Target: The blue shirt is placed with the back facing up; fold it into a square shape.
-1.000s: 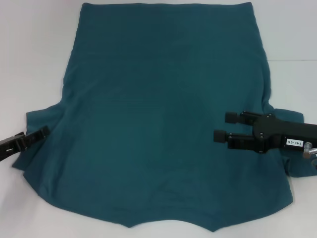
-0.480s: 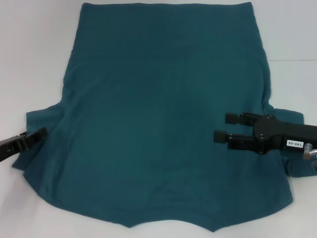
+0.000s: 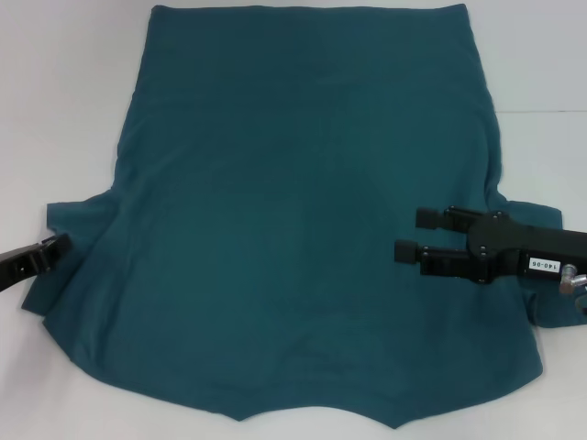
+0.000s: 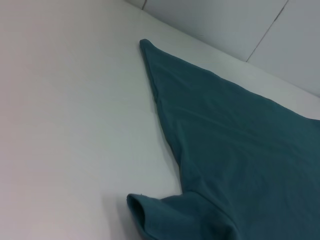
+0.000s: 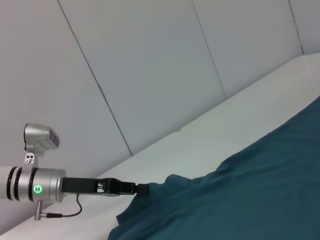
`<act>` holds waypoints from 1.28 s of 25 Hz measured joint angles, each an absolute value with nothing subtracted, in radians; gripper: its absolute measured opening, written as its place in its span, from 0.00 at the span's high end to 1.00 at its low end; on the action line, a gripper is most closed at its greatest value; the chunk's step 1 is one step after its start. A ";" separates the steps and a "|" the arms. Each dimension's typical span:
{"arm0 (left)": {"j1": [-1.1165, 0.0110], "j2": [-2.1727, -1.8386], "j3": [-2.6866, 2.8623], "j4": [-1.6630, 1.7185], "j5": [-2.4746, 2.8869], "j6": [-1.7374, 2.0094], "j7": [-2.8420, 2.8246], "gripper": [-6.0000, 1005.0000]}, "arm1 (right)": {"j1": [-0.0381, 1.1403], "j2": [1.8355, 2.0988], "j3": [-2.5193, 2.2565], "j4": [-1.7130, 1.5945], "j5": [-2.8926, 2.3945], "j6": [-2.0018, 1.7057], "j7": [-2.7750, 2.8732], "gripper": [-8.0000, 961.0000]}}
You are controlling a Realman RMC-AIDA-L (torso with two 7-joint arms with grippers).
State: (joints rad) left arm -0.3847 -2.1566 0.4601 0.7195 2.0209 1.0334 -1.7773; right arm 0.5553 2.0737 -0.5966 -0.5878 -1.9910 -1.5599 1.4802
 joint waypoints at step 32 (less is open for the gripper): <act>-0.452 -2.126 0.452 0.755 2.080 0.827 -1.772 0.95 | 0.558 2.086 -0.592 -0.555 -1.977 -1.523 1.492 0.06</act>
State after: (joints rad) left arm -0.4519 -2.1263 0.4525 0.7548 2.0800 0.8266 -1.7717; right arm 0.5584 2.0860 -0.5921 -0.5552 -1.9771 -1.5232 1.4921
